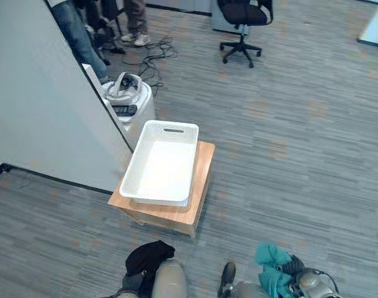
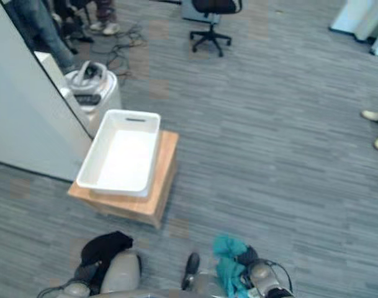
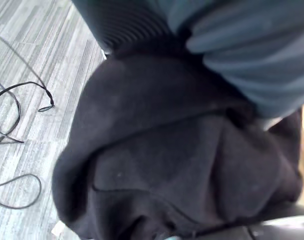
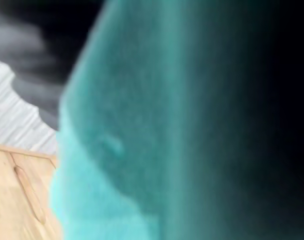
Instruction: Tidy up the quilt and then pick up the clothes from the bed and put them into the laundry hamper.
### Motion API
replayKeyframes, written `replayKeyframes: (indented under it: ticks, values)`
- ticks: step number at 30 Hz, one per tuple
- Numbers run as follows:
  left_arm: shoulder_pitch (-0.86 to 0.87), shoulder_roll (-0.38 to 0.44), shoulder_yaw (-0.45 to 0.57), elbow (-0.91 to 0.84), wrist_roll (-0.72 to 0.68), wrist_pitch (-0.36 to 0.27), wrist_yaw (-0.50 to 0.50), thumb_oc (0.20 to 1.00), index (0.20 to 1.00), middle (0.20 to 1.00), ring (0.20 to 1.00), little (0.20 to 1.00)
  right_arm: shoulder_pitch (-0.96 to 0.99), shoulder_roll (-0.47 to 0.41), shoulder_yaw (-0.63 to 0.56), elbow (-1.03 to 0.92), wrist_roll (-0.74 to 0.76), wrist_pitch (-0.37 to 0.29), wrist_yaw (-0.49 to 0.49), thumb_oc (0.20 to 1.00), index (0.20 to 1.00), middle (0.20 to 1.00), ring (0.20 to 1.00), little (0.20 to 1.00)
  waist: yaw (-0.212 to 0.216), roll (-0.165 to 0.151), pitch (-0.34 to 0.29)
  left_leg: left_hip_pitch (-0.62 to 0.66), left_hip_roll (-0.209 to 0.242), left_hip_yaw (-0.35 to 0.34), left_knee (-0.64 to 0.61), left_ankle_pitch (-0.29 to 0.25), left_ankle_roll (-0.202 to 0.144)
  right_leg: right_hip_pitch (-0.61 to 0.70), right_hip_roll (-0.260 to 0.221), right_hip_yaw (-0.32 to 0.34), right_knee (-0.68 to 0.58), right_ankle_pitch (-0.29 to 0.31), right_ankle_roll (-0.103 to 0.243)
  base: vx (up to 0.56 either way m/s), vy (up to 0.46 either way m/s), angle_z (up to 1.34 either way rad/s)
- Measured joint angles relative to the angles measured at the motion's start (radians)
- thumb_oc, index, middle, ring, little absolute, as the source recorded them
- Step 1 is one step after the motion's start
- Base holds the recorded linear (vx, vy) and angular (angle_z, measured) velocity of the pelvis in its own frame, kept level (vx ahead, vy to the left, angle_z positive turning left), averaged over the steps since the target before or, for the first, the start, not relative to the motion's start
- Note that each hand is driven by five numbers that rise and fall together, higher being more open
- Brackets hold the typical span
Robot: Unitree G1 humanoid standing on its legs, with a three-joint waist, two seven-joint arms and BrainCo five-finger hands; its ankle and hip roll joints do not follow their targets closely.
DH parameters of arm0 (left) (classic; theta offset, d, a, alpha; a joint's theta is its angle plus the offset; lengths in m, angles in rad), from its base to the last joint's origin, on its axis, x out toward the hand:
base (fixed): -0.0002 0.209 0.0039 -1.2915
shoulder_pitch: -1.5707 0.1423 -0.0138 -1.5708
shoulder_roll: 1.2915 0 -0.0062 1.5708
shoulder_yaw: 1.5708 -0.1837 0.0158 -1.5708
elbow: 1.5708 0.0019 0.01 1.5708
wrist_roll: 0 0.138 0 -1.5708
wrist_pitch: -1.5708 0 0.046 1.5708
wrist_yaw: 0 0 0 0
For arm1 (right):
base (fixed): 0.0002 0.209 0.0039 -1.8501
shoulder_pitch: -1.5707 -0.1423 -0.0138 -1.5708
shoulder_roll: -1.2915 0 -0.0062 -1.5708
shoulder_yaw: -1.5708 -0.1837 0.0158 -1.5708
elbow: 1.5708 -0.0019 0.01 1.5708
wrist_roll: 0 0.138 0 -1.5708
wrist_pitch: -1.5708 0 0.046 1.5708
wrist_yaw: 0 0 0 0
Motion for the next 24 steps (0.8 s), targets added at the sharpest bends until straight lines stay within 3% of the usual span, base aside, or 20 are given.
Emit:
replayKeyframes:
  ticks: [2,3,4,5,6,8,9,10,11,13,14,15,16,17,18,19,20,21,22,24]
  values:
    - [-0.005,-0.012,0.000,0.003,0.002,0.001,-0.003,0.200,0.200,0.200,0.200,0.200,0.013,-0.005,0.002,-0.004,-0.001,-0.004,0.000,0.200,0.200,0.200,0.200,0.200,-0.019,0.024,-0.011,0.016,-0.009,0.207,-0.157,0.029,0.017,0.039,0.033,-0.063,0.000,-0.035,0.003,0.39,-0.010,0.66]
    - [-0.008,-0.010,0.002,0.004,0.005,0.002,-0.003,0.200,0.200,0.200,0.200,0.200,0.020,0.000,0.003,-0.005,-0.001,-0.006,0.000,0.200,0.200,0.200,0.200,0.200,-0.019,0.021,-0.022,0.026,0.002,0.256,-0.147,0.038,0.020,0.049,0.039,-0.082,0.000,-0.046,0.003,0.41,0.056,0.85]
    - [-0.001,-0.009,0.029,0.007,0.006,0.007,-0.010,0.200,0.200,0.200,0.200,0.200,0.030,0.009,0.003,-0.003,-0.001,-0.003,0.002,0.200,0.200,0.200,0.200,0.200,-0.010,0.006,-0.036,0.061,-0.001,0.336,-0.100,0.018,0.065,0.084,0.032,-0.122,0.008,-0.081,0.053,0.42,0.088,0.76]
    - [0.002,-0.012,0.044,0.013,0.005,0.010,-0.012,0.200,0.200,0.200,0.200,0.200,0.039,0.009,0.004,-0.001,-0.002,-0.002,0.004,0.200,0.200,0.200,0.200,0.200,-0.011,0.000,-0.043,0.100,-0.014,0.355,-0.095,-0.003,0.094,0.103,0.031,-0.135,0.035,-0.089,0.072,0.27,0.064,1.00]
    - [0.019,-0.032,0.051,0.018,0.004,0.012,-0.013,0.200,0.200,0.200,0.200,0.200,0.057,-0.001,-0.004,0.013,-0.008,-0.004,0.003,0.200,0.200,0.200,0.200,0.200,-0.014,0.048,-0.063,0.182,-0.026,0.298,-0.199,0.000,0.154,0.087,0.028,-0.166,0.183,-0.122,0.121,0.28,-0.010,0.83]
    - [0.028,-0.029,0.035,0.018,-0.003,0.013,-0.012,0.200,0.200,0.200,0.200,0.200,0.069,0.007,-0.002,0.017,-0.009,-0.006,-0.002,0.200,0.200,0.200,0.200,0.200,-0.013,0.064,-0.087,0.247,-0.035,0.241,-0.272,0.023,0.177,0.005,-0.039,-0.179,0.454,-0.159,0.198,0.25,-0.087,0.94]
    - [0.010,-0.023,0.048,0.027,-0.006,0.014,-0.010,0.200,0.200,0.200,0.200,0.200,0.062,0.008,-0.006,0.009,-0.009,-0.018,0.002,0.200,0.200,0.200,0.200,0.200,-0.011,0.071,-0.077,0.276,-0.059,0.168,-0.292,0.016,0.183,-0.132,-0.125,-0.119,0.790,-0.126,0.248,0.17,-0.168,1.33]
    - [0.001,-0.014,0.036,0.036,-0.005,0.016,-0.010,0.200,0.200,0.200,0.200,0.200,0.060,0.011,-0.010,0.008,-0.009,-0.017,0.000,0.200,0.200,0.200,0.200,0.200,-0.028,0.071,-0.077,0.289,-0.069,0.117,-0.309,0.025,0.181,-0.183,-0.147,-0.087,0.865,-0.142,0.225,0.17,-0.248,1.91]
    - [-0.006,0.005,0.028,0.044,-0.005,0.017,-0.009,0.200,0.200,0.200,0.200,0.200,0.051,0.018,-0.012,0.009,-0.009,-0.010,-0.003,0.200,0.200,0.200,0.200,0.200,-0.048,0.065,-0.078,0.300,-0.078,0.065,-0.321,0.037,0.181,-0.229,-0.158,-0.045,0.802,-0.161,0.226,0.29,-0.428,1.90]
    - [-0.012,0.023,0.004,0.043,-0.005,0.004,-0.009,0.200,0.200,0.200,0.200,0.200,0.034,0.027,-0.014,0.031,-0.008,-0.011,-0.013,0.200,0.200,0.200,0.200,0.200,-0.049,0.052,-0.080,0.299,-0.089,-0.026,-0.323,0.029,0.164,-0.262,-0.157,0.033,0.611,-0.168,0.214,0.23,-0.364,1.75]
    - [-0.017,0.037,0.002,0.043,-0.005,0.001,-0.008,0.200,0.200,0.200,0.200,0.200,0.039,0.028,-0.016,0.049,-0.004,-0.013,-0.014,0.200,0.200,0.200,0.200,0.200,-0.054,0.048,-0.083,0.297,-0.096,-0.077,-0.325,0.023,0.155,-0.262,-0.136,0.102,0.506,-0.166,0.213,0.22,-0.293,1.87]
    - [-0.014,0.040,0.000,0.044,-0.005,0.000,-0.006,0.200,0.200,0.200,0.200,0.200,0.036,0.029,-0.017,0.060,0.000,-0.012,-0.012,0.200,0.200,0.200,0.200,0.200,-0.039,0.036,-0.089,0.298,-0.109,-0.121,-0.327,0.022,0.152,-0.262,-0.135,0.187,0.363,-0.159,0.215,0.30,-0.424,1.39]
    - [-0.012,0.044,0.000,0.042,-0.005,0.000,-0.004,0.200,0.200,0.200,0.200,0.200,0.029,0.033,-0.023,0.077,0.001,-0.013,-0.013,0.200,0.200,0.200,0.200,0.200,-0.023,0.028,-0.091,0.303,-0.118,-0.132,-0.334,0.023,0.148,-0.272,-0.133,0.225,0.327,-0.152,0.222,0.25,-0.459,1.38]
    - [-0.003,0.042,-0.001,0.064,-0.005,0.005,-0.001,0.200,0.200,0.200,0.200,0.200,0.020,0.035,-0.041,0.087,0.005,-0.016,-0.014,0.200,0.200,0.200,0.200,0.200,-0.017,0.040,-0.089,0.305,-0.122,-0.241,-0.335,0.016,0.138,-0.259,-0.101,0.362,0.231,-0.134,0.220,0.16,-0.395,1.27]
    - [-0.009,0.037,-0.006,0.073,-0.005,0.009,-0.001,0.200,0.200,0.200,0.200,0.200,0.023,0.032,-0.042,0.091,0.012,-0.017,-0.016,0.200,0.200,0.200,0.200,0.200,-0.044,0.045,-0.089,0.295,-0.110,-0.282,-0.332,0.021,0.132,-0.229,-0.084,0.466,0.179,-0.123,0.212,0.15,-0.437,2.47]
    - [-0.022,0.044,-0.028,0.082,-0.005,0.007,-0.002,0.200,0.200,0.200,0.200,0.200,0.029,0.031,-0.046,0.121,0.035,-0.015,-0.016,0.200,0.200,0.200,0.200,0.200,-0.066,0.058,-0.086,0.289,-0.099,-0.394,-0.337,0.035,0.110,-0.184,-0.063,0.537,0.082,-0.091,0.205,0.10,-0.472,2.09]
    - [-0.026,0.045,-0.038,0.082,-0.005,0.008,-0.002,0.200,0.200,0.200,0.200,0.200,0.031,0.032,-0.046,0.125,0.036,-0.014,-0.015,0.200,0.200,0.200,0.200,0.200,-0.064,0.054,-0.085,0.286,-0.101,-0.397,-0.337,0.035,0.109,-0.174,-0.067,0.540,0.065,-0.077,0.200,0.10,-0.535,2.14]
    - [-0.007,0.075,-0.045,0.080,-0.005,0.005,-0.002,0.200,0.200,0.200,0.200,0.200,0.033,0.056,-0.051,0.148,0.045,-0.005,-0.013,0.200,0.200,0.200,0.200,0.200,-0.042,0.004,-0.082,0.295,-0.127,-0.433,-0.344,0.024,0.067,-0.159,-0.110,0.517,0.028,0.010,0.167,0.07,-0.506,1.03]
    - [0.003,0.074,-0.045,0.085,-0.005,0.008,-0.001,0.200,0.200,0.200,0.200,0.200,0.034,0.058,-0.052,0.150,0.049,-0.005,-0.013,0.200,0.200,0.200,0.200,0.200,-0.040,0.003,-0.083,0.297,-0.120,-0.443,-0.343,0.020,0.049,-0.160,-0.109,0.487,0.038,0.088,0.159,0.05,-0.296,1.07]
    - [0.052,0.039,-0.035,0.100,-0.005,0.009,-0.003,0.200,0.200,0.200,0.200,0.200,0.024,0.052,-0.082,0.148,0.071,-0.010,-0.021,0.200,0.200,0.200,0.200,0.200,-0.050,0.053,-0.080,0.276,-0.018,-0.410,-0.329,-0.006,0.005,-0.125,-0.038,0.410,0.000,0.077,0.128,0.01,-0.291,0.71]
